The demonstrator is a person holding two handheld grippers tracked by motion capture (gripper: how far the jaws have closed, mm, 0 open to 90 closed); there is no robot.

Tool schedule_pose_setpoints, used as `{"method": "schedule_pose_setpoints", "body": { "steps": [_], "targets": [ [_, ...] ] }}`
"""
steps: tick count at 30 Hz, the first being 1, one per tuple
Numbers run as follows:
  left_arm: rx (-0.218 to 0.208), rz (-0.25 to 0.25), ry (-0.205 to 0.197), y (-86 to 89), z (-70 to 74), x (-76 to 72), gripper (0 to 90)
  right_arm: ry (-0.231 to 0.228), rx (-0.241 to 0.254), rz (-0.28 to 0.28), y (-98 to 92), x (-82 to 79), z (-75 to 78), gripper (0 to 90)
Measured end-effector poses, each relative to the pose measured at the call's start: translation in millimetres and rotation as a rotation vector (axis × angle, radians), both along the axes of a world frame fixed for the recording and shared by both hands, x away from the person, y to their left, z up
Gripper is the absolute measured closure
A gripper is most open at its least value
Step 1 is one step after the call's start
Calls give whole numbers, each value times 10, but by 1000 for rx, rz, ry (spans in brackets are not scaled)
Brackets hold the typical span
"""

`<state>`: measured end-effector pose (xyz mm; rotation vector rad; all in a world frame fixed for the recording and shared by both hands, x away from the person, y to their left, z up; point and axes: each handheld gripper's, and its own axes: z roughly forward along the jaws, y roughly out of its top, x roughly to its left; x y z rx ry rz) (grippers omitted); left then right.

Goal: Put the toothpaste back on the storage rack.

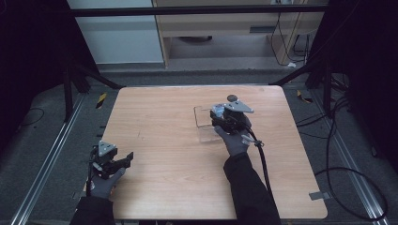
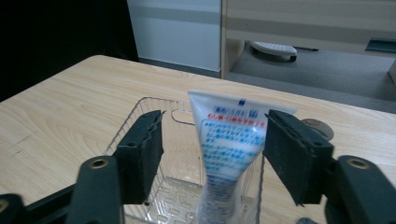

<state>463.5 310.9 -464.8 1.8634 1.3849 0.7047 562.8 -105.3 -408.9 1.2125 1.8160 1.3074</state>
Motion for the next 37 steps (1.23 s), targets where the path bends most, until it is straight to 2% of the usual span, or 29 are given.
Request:
{"method": "schedule_pose_setpoints", "body": {
  "steps": [2, 6, 9, 12, 13, 15, 16, 18, 19, 23, 28, 32, 37],
  "targets": [
    [0, 0, 0, -1, 0, 0, 312, -5, 1, 2, -19, -28, 21, 335],
    [-1, -1, 2, -1, 0, -1, 312, 17, 8, 36, -106, -178, 103, 264],
    [0, -3, 3, -3, -1, -2, 312, 24, 19, 55, -145, -258, 118, 257],
    [2, -6, 3, -11, 1, -7, 311, 30, -16, 83, -198, -446, 110, 234],
    [2, -6, 3, -11, 1, -7, 311, 30, -16, 83, -198, -446, 110, 234],
    [1, -8, 2, -14, 4, -11, 311, 35, -42, 97, -237, -539, 69, 225],
    [1, -11, 1, -16, 7, -13, 311, 42, -73, 94, -298, -632, 0, 226],
    [1, -11, 3, -17, 5, -10, 311, 47, -86, 90, -340, -671, -40, 225],
    [1, -12, 6, -18, 2, -8, 311, 64, -87, 88, -432, -749, -114, 225],
    [2, -16, 5, -29, 5, -12, 309, 98, -67, 80, -612, -871, -229, 220],
    [1, -18, 1, -30, 7, -17, 309, 99, -79, 68, -745, -971, -275, 215],
    [3, -22, 5, -26, -9, -11, 309, 123, -73, 59, -905, -1078, -350, 210],
    [3, -27, 8, -26, -20, -10, 309, 145, -74, 28, -1040, -1120, -423, 206]
  ]
}}
